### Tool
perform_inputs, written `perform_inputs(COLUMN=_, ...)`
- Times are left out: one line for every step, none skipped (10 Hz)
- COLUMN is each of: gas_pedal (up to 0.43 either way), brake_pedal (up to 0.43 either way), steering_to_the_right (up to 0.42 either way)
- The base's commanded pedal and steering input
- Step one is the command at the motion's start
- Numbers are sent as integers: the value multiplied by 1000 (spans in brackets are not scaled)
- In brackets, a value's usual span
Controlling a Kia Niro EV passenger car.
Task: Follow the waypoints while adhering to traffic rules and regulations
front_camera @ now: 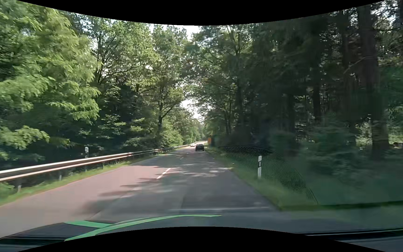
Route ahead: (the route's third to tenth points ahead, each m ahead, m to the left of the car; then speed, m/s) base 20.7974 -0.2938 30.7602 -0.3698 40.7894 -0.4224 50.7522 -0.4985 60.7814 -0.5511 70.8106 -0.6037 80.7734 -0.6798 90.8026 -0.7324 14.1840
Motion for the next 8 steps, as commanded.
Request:
perform_inputs(gas_pedal=150, brake_pedal=0, steering_to_the_right=2)
perform_inputs(gas_pedal=150, brake_pedal=0, steering_to_the_right=1)
perform_inputs(gas_pedal=150, brake_pedal=0, steering_to_the_right=0)
perform_inputs(gas_pedal=150, brake_pedal=0, steering_to_the_right=0)
perform_inputs(gas_pedal=150, brake_pedal=0, steering_to_the_right=0)
perform_inputs(gas_pedal=150, brake_pedal=0, steering_to_the_right=0)
perform_inputs(gas_pedal=150, brake_pedal=0, steering_to_the_right=0)
perform_inputs(gas_pedal=150, brake_pedal=0, steering_to_the_right=0)
